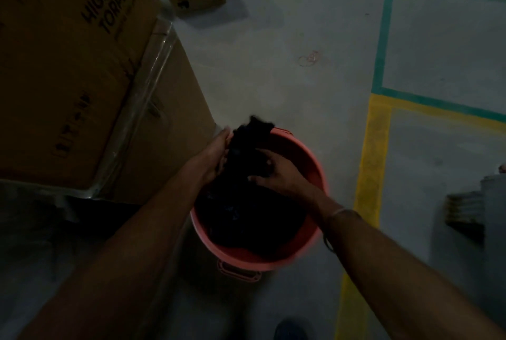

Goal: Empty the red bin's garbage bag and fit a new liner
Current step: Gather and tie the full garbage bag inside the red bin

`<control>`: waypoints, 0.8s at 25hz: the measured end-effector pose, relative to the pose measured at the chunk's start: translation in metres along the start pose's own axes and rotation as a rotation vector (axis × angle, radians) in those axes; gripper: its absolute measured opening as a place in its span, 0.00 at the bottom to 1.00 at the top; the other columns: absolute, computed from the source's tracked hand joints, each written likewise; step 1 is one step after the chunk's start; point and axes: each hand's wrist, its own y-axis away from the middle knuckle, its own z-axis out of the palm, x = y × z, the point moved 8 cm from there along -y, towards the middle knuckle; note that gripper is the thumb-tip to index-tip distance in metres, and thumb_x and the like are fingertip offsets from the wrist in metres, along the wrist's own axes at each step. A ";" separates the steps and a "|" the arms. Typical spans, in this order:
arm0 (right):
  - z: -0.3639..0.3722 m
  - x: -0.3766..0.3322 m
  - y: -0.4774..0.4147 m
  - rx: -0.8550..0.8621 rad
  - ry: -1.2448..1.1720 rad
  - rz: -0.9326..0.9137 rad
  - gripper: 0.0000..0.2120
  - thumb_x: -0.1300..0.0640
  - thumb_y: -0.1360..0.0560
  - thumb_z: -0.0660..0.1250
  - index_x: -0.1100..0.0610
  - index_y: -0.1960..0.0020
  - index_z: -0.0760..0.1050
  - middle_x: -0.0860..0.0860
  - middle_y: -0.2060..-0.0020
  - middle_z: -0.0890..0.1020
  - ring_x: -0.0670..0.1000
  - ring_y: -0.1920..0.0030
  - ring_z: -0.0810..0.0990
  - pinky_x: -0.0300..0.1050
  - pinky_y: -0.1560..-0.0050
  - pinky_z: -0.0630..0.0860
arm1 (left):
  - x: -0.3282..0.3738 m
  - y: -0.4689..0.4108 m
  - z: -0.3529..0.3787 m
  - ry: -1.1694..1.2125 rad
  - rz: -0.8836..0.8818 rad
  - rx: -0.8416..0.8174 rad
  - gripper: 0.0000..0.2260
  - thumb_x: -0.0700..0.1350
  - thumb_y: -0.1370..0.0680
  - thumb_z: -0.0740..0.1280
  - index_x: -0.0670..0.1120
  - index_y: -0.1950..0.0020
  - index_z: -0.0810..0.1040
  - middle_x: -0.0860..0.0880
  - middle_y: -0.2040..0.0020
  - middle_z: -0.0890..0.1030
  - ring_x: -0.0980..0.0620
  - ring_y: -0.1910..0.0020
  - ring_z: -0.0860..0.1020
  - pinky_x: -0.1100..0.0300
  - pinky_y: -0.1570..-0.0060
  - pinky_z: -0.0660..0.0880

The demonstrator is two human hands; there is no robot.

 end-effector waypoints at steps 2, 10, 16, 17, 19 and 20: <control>0.015 0.001 -0.012 -0.240 -0.019 0.075 0.27 0.47 0.30 0.77 0.56 0.36 0.76 0.49 0.45 0.81 0.50 0.46 0.81 0.45 0.46 0.76 | -0.001 0.000 0.000 -0.108 0.000 -0.002 0.29 0.65 0.19 0.45 0.49 0.41 0.79 0.42 0.50 0.82 0.48 0.51 0.81 0.53 0.47 0.76; 0.009 -0.006 -0.032 -0.164 0.026 0.153 0.20 0.58 0.19 0.63 0.63 0.29 0.70 0.61 0.35 0.77 0.60 0.39 0.77 0.54 0.36 0.74 | -0.017 0.021 -0.037 -0.173 0.325 0.509 0.23 0.62 0.20 0.54 0.48 0.41 0.78 0.48 0.48 0.82 0.47 0.50 0.79 0.55 0.54 0.75; -0.001 0.021 -0.029 -0.052 -0.620 0.524 0.18 0.62 0.18 0.59 0.68 0.30 0.68 0.66 0.42 0.79 0.59 0.57 0.79 0.50 0.60 0.80 | -0.152 0.034 -0.009 -0.890 -0.007 0.361 0.35 0.66 0.31 0.70 0.51 0.29 0.69 0.48 0.39 0.81 0.43 0.39 0.79 0.52 0.37 0.74; -0.003 0.024 -0.030 -0.022 -0.626 0.545 0.19 0.62 0.18 0.59 0.67 0.29 0.66 0.66 0.40 0.78 0.60 0.53 0.80 0.54 0.55 0.80 | -0.157 0.028 -0.007 -0.895 0.012 0.336 0.23 0.58 0.26 0.69 0.49 0.34 0.75 0.47 0.46 0.84 0.44 0.45 0.82 0.53 0.42 0.76; -0.006 0.029 -0.032 0.020 -0.700 0.591 0.22 0.61 0.19 0.59 0.65 0.27 0.62 0.64 0.35 0.75 0.63 0.41 0.78 0.58 0.44 0.79 | -0.152 0.023 -0.006 -0.699 0.057 0.310 0.09 0.47 0.21 0.65 0.43 0.48 0.80 0.45 0.57 0.83 0.46 0.57 0.82 0.52 0.49 0.78; -0.004 0.030 -0.032 0.017 -0.776 0.609 0.22 0.60 0.19 0.59 0.65 0.26 0.62 0.63 0.34 0.75 0.63 0.38 0.78 0.57 0.42 0.79 | -0.145 0.023 -0.008 -0.586 0.072 0.313 0.08 0.44 0.20 0.63 0.42 0.54 0.80 0.44 0.59 0.81 0.47 0.59 0.79 0.50 0.49 0.76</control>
